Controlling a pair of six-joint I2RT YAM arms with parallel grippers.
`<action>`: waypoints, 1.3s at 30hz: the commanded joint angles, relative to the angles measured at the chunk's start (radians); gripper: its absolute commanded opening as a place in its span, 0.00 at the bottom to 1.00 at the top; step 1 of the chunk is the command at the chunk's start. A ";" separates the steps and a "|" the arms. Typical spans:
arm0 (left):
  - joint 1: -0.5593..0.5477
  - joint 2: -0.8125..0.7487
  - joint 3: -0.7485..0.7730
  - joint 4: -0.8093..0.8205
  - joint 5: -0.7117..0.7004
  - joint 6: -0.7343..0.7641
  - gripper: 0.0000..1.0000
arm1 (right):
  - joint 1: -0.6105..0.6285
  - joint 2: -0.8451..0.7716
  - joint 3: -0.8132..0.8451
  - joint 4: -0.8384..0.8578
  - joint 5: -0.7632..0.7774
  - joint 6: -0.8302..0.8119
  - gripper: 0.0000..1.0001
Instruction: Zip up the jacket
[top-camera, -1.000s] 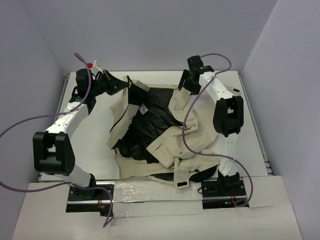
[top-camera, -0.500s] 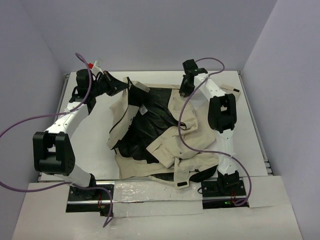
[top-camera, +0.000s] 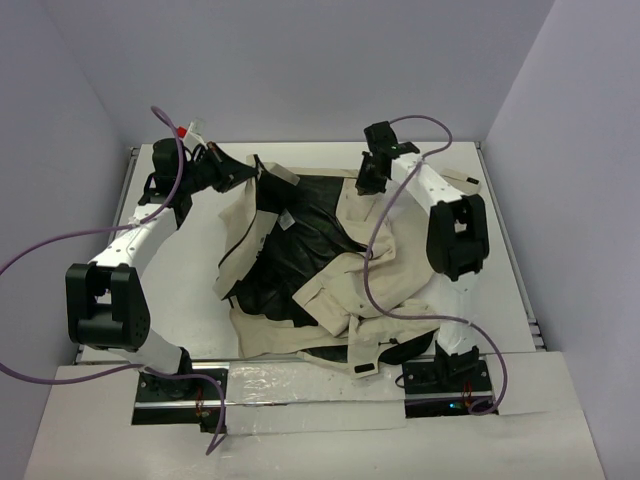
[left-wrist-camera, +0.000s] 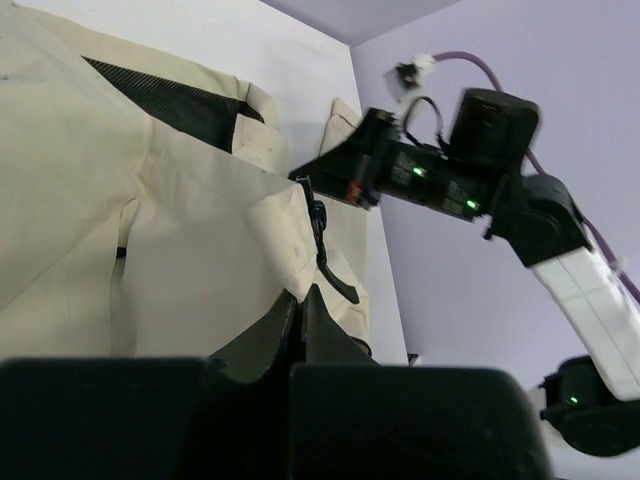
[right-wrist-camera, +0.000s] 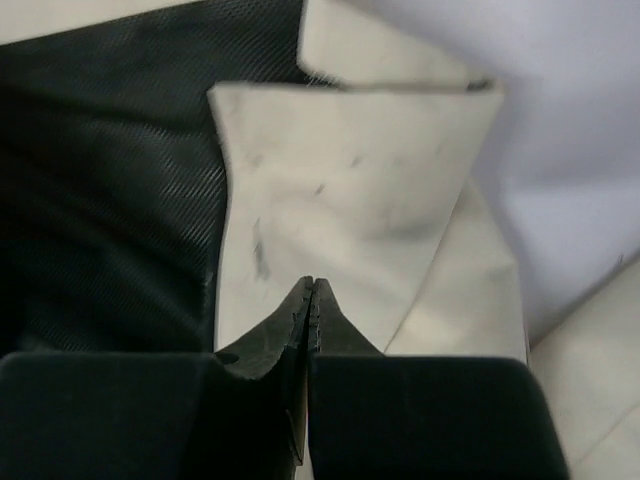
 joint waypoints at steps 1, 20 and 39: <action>0.005 -0.009 0.029 0.003 0.001 0.018 0.00 | 0.012 -0.216 -0.113 0.119 -0.080 -0.016 0.00; 0.005 -0.044 0.021 0.008 -0.002 0.016 0.00 | 0.015 -0.187 -0.062 -0.016 0.016 -0.040 0.47; 0.005 -0.056 0.023 -0.031 0.004 0.026 0.00 | 0.037 0.240 0.251 -0.067 0.050 0.032 0.30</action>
